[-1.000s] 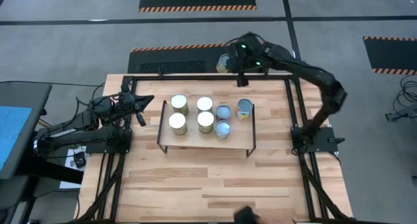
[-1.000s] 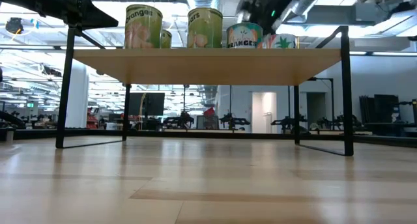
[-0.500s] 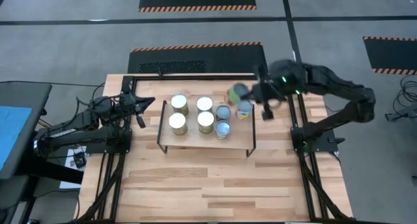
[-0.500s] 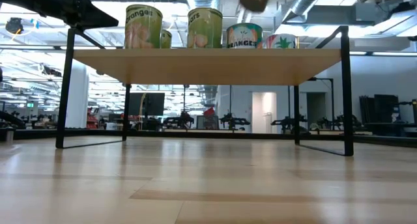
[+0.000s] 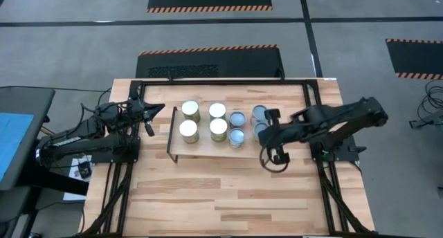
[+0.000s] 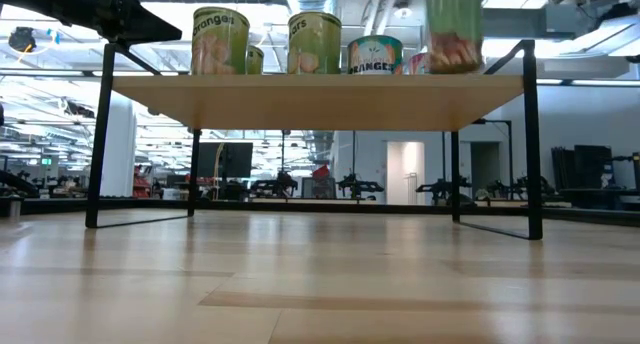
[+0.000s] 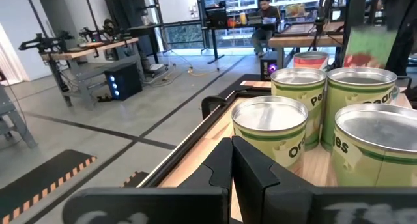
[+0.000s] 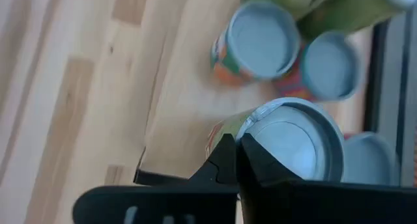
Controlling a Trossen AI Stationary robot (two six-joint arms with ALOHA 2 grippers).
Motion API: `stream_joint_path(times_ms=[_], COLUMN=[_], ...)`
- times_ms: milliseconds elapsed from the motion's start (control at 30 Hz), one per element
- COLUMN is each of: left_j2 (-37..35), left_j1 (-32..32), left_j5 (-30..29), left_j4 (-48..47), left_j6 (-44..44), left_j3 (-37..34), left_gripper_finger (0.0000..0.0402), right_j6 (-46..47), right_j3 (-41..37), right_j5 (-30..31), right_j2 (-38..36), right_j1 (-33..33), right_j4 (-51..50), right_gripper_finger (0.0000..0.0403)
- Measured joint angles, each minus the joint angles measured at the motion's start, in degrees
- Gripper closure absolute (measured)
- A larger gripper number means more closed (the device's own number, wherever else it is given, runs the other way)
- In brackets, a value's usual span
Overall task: Pick and place cans onto a shelf
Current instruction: Put the green can on the shelf aligned with the canned pineapple
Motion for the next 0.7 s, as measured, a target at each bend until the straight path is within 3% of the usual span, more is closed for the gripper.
stream_joint_path(times_ms=[233, 700], left_j2=[0.0, 0.0], left_j1=[0.0, 0.0], left_j5=[0.0, 0.0], left_j4=[0.1, 0.1], left_j6=[-0.5, -0.9], left_j3=[0.0, 0.0], left_gripper_finger=[0.0401, 0.0402], right_j6=[2.3, 4.3], right_j3=[-5.4, -5.9], right_j5=[-0.1, -2.2], right_j2=[-0.6, 2.3], right_j1=[0.2, 0.3], right_j4=[3.9, 6.0], right_gripper_finger=[0.0397, 0.0394])
